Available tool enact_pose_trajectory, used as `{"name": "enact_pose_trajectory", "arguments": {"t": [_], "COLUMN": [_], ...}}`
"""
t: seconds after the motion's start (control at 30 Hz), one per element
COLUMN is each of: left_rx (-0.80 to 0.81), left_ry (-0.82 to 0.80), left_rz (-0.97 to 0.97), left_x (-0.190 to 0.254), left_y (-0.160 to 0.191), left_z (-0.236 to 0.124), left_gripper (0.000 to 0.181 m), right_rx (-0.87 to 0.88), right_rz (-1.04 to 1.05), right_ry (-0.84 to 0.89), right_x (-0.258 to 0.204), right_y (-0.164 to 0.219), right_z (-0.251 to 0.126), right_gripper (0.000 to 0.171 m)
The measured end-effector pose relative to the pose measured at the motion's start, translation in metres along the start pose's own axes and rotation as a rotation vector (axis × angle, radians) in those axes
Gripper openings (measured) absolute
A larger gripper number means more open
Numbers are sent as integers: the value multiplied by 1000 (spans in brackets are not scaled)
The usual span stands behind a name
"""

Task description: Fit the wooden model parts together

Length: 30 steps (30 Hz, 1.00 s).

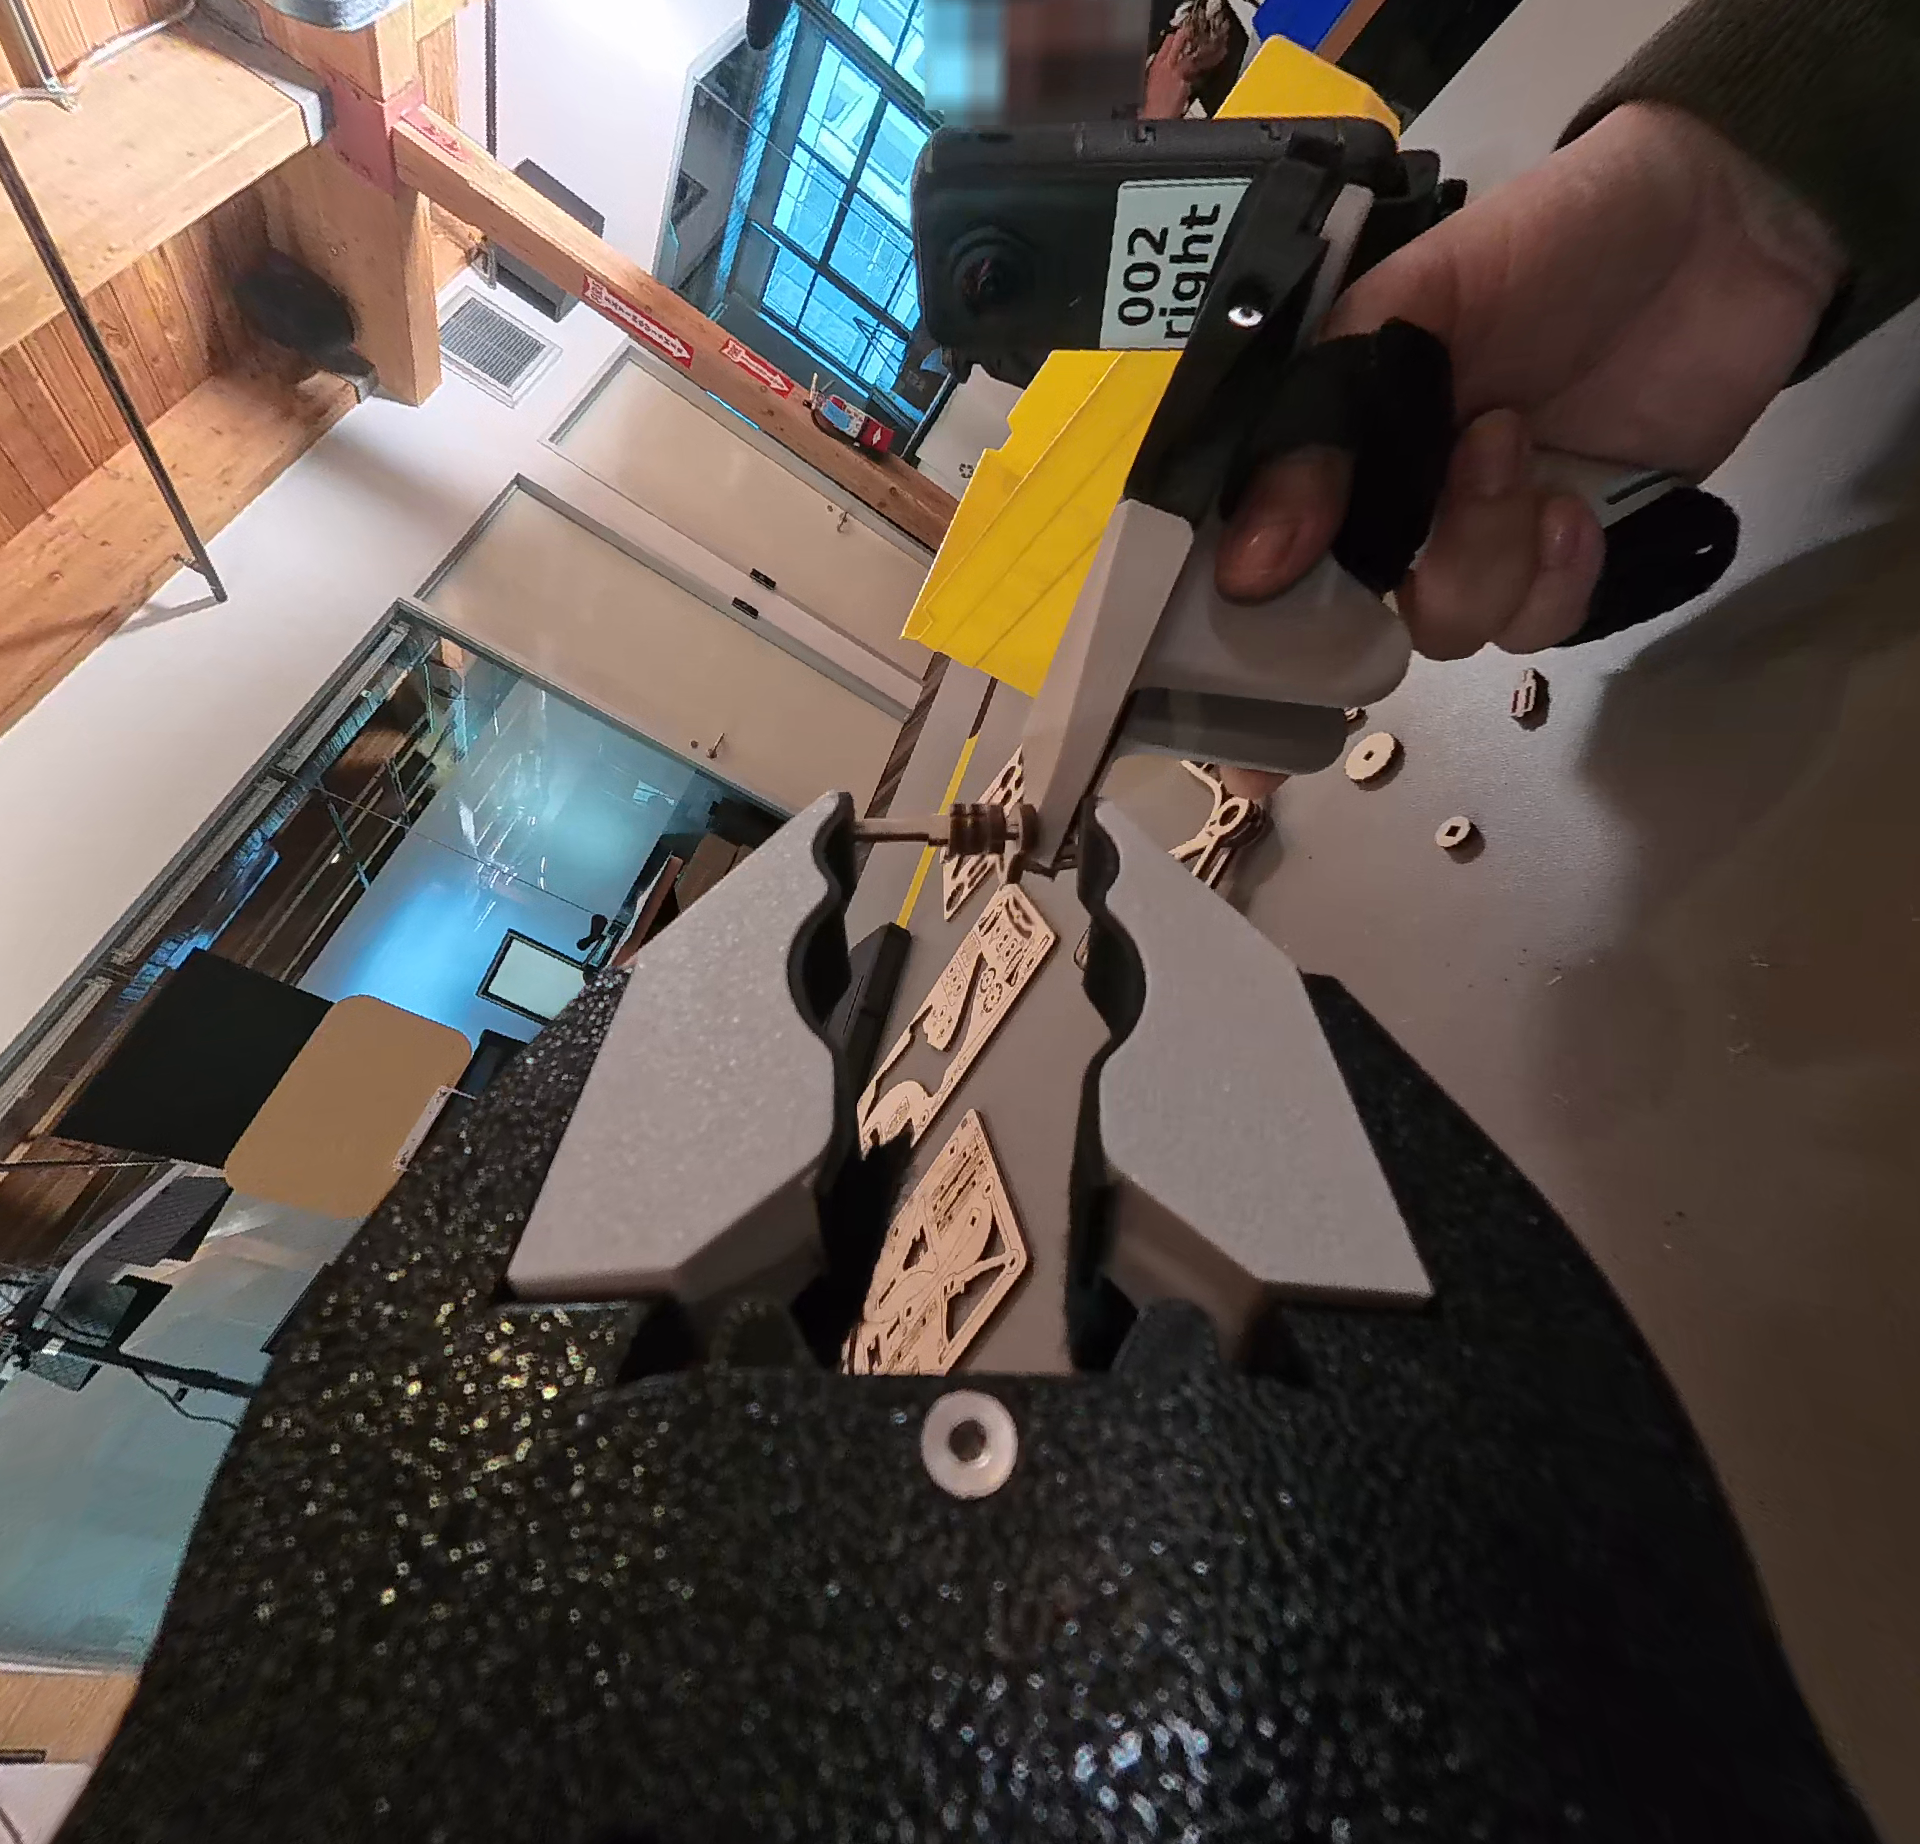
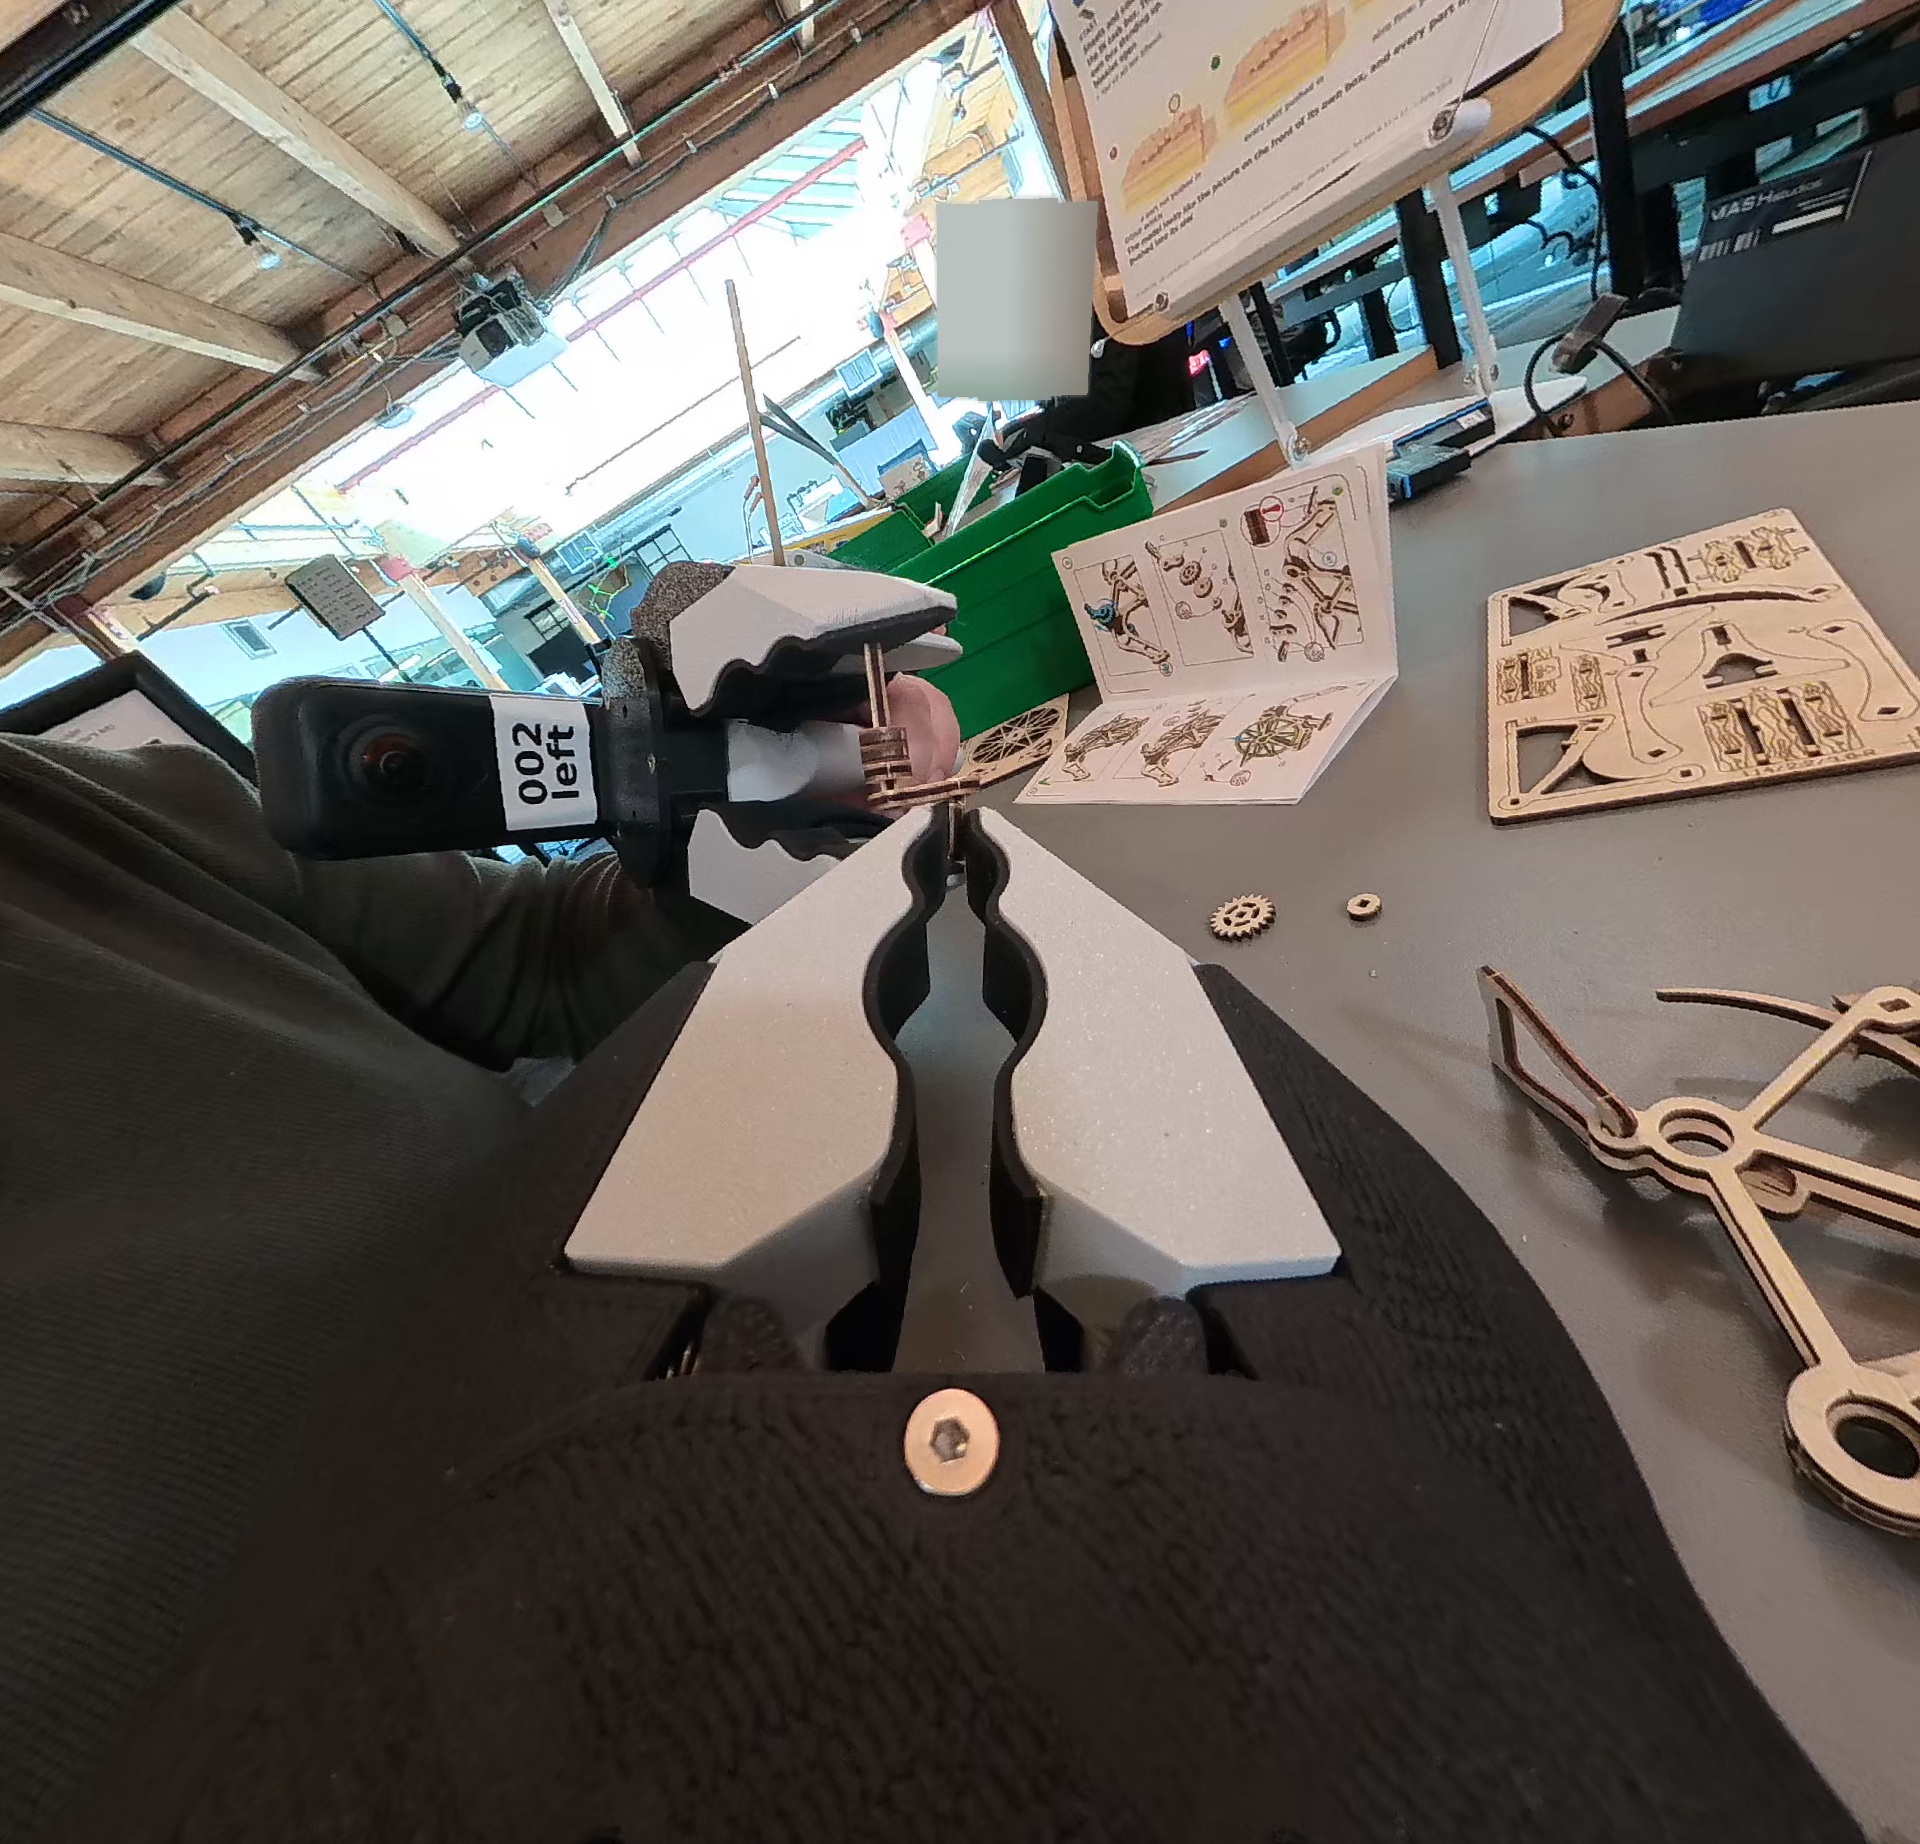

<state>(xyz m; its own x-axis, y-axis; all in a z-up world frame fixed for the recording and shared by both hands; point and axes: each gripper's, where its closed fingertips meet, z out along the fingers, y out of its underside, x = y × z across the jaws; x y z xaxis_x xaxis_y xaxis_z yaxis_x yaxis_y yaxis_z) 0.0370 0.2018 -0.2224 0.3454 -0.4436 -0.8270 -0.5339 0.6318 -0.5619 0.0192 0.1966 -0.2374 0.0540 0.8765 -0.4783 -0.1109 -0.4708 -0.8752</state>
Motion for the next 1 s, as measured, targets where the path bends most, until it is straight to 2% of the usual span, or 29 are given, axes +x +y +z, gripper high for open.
{"name": "enact_pose_trajectory", "arguments": {"t": [0.03,0.1,0.2,0.27,0.33,0.53,0.7,1.0], "left_rx": [12,51,143,194,181,30,-19,-85], "left_ry": [0,3,43,88,134,239,308,364], "left_rz": [-7,-43,-243,-396,-470,-375,-347,-226], "left_x": [-1,-5,-15,-20,-15,28,46,61], "left_y": [-2,-8,-16,-15,-4,27,33,41], "left_z": [-1,-5,-15,-21,-24,-23,-23,-26], "left_gripper": [44,53,57,57,53,40,34,14], "right_rx": [2,5,18,0,-47,-234,-360,-443], "right_rz": [-2,-13,-27,-68,-144,-517,-794,-972], "right_ry": [2,19,34,49,80,199,280,312], "right_x": [0,3,7,8,12,20,27,31], "right_y": [0,-2,-5,-3,4,27,44,56], "right_z": [0,-2,-4,-5,-5,-4,-2,0], "right_gripper": [0,0,0,0,0,1,1,1]}}
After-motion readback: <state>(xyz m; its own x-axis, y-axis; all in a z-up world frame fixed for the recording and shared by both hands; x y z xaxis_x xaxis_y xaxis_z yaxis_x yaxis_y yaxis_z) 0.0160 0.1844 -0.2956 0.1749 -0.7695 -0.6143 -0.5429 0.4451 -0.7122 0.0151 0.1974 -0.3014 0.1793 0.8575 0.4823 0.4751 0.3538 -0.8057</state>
